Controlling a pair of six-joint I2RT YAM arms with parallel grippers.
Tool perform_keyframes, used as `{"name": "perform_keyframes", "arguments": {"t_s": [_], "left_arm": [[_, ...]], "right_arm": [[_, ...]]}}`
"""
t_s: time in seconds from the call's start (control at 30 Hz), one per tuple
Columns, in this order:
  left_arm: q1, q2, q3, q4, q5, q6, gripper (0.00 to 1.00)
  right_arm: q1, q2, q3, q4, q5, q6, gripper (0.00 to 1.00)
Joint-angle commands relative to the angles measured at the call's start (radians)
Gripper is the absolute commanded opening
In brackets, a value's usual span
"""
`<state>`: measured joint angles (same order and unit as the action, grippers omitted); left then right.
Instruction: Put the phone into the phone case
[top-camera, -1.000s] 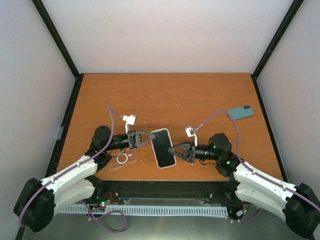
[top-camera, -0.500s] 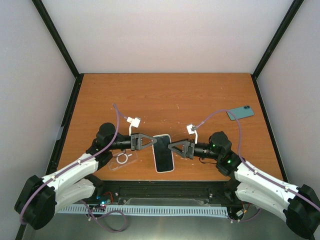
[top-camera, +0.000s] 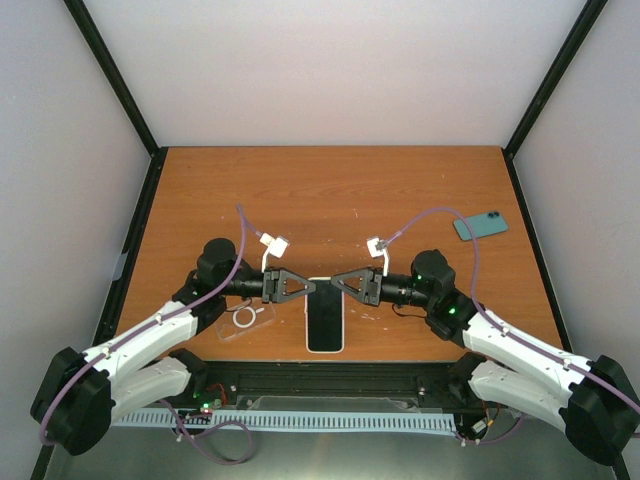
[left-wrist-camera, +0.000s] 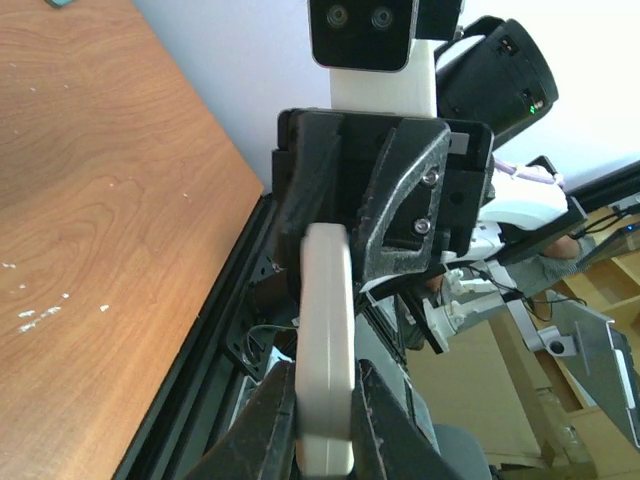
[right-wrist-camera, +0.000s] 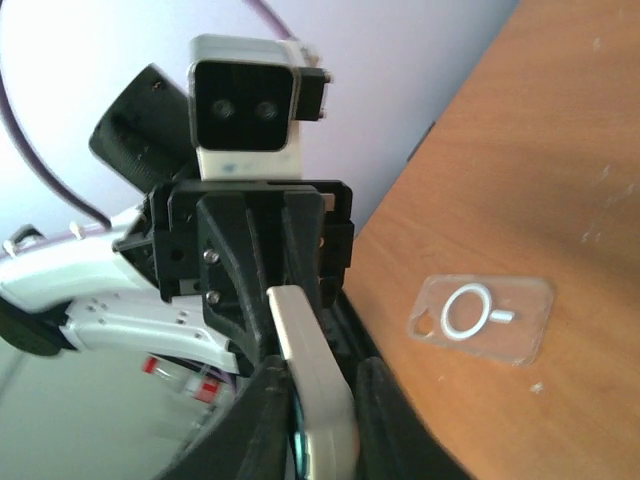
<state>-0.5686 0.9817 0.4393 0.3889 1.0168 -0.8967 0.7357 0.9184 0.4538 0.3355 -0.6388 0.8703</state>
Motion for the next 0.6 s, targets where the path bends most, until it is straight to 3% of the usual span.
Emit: {"name": "perform_keyframes", "arguments": {"t_s": [0.0,0.3,0.4,0.47,0.57], "left_arm": [[-0.004,0.007,0.096,-0.100,-0.038,0.075,0.00],[-0.003,0.037,0.170,-0.289,-0.155,0.128,0.00],[-0.003,0.034,0.158,-0.220,-0.146,0.080,0.01],[-0.003,0.033,0.144,-0.165,-0.141,0.024,0.00],[-0.003,0.027,0.130,-0.094,-0.146,-0.025,0.00]], "right_arm": [[0.004,-0.016,0.023,0.020,0.008,-0.034,0.05],[0.004,-0.080,0.029,-0.109,0.096,-0.067,0.05],[0.004,-0.074,0.027,-0.139,0.080,-0.053,0.39],[0.004,-0.069,0.010,-0.139,0.049,-0.044,0.53],[0.005,-0.074,-0.030,-0.112,0.008,-0.028,0.64]]}}
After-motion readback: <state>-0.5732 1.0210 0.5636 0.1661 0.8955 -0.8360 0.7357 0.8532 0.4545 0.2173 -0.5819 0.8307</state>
